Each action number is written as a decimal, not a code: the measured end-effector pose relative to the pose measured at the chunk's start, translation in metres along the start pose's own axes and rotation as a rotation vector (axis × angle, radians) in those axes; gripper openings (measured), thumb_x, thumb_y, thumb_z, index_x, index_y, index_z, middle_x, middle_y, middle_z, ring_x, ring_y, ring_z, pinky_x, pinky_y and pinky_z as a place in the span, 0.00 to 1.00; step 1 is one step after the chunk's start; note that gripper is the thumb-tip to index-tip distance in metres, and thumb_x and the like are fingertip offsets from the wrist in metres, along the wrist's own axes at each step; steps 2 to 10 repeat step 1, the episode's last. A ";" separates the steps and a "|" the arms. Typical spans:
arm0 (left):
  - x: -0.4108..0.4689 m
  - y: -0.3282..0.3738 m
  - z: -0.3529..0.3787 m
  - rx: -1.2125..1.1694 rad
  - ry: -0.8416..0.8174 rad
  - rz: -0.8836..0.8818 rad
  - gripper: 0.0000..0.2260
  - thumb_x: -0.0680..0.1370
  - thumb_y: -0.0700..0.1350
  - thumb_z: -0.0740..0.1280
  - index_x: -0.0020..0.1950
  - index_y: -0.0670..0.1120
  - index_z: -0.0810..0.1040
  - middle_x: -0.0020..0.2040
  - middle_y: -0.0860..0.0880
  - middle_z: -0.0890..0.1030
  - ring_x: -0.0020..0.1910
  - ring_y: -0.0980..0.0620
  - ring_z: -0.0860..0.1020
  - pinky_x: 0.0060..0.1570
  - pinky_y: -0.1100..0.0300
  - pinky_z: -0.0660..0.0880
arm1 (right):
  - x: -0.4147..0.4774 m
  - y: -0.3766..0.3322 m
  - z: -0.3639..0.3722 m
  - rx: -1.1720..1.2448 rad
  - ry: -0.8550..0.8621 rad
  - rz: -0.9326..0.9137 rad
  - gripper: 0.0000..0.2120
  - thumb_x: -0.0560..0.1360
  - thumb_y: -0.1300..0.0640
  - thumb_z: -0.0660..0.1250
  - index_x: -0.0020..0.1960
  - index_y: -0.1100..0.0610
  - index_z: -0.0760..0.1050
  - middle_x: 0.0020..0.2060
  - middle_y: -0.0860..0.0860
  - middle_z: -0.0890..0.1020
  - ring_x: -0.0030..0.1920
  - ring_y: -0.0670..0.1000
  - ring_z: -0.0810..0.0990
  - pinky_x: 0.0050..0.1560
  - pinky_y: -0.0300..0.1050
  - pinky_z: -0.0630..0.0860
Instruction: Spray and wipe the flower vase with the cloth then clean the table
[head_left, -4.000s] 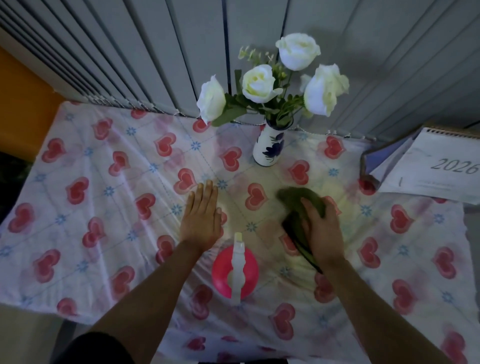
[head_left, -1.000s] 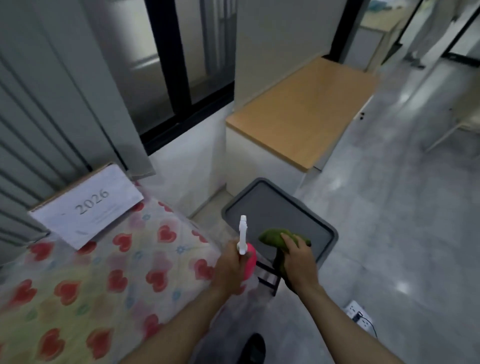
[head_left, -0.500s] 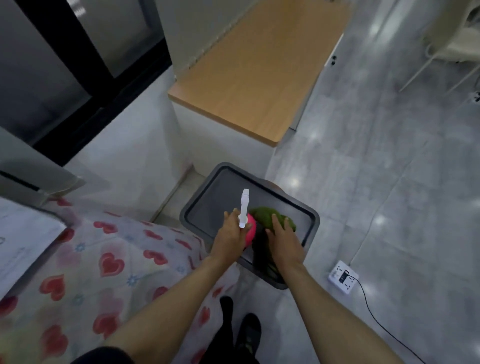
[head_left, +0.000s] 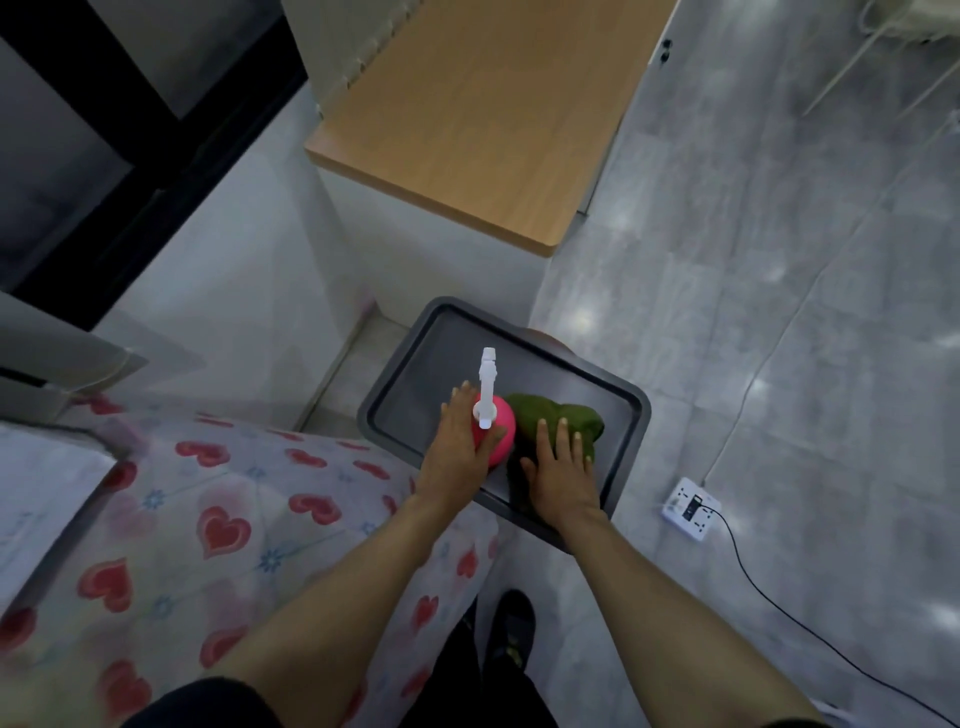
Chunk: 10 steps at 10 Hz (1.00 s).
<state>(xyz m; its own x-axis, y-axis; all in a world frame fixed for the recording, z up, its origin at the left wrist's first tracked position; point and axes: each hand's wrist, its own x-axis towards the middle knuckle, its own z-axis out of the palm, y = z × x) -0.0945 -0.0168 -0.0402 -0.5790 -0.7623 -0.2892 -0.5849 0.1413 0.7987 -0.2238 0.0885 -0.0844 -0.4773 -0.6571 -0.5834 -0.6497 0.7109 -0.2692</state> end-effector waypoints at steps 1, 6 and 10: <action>-0.016 -0.011 -0.005 0.103 0.000 -0.008 0.33 0.84 0.56 0.59 0.83 0.42 0.51 0.84 0.42 0.53 0.83 0.43 0.51 0.81 0.44 0.50 | -0.017 0.003 -0.008 0.008 0.050 -0.006 0.31 0.86 0.44 0.49 0.83 0.54 0.43 0.82 0.58 0.46 0.82 0.61 0.44 0.81 0.57 0.46; -0.016 -0.011 -0.005 0.103 0.000 -0.008 0.33 0.84 0.56 0.59 0.83 0.42 0.51 0.84 0.42 0.53 0.83 0.43 0.51 0.81 0.44 0.50 | -0.017 0.003 -0.008 0.008 0.050 -0.006 0.31 0.86 0.44 0.49 0.83 0.54 0.43 0.82 0.58 0.46 0.82 0.61 0.44 0.81 0.57 0.46; -0.016 -0.011 -0.005 0.103 0.000 -0.008 0.33 0.84 0.56 0.59 0.83 0.42 0.51 0.84 0.42 0.53 0.83 0.43 0.51 0.81 0.44 0.50 | -0.017 0.003 -0.008 0.008 0.050 -0.006 0.31 0.86 0.44 0.49 0.83 0.54 0.43 0.82 0.58 0.46 0.82 0.61 0.44 0.81 0.57 0.46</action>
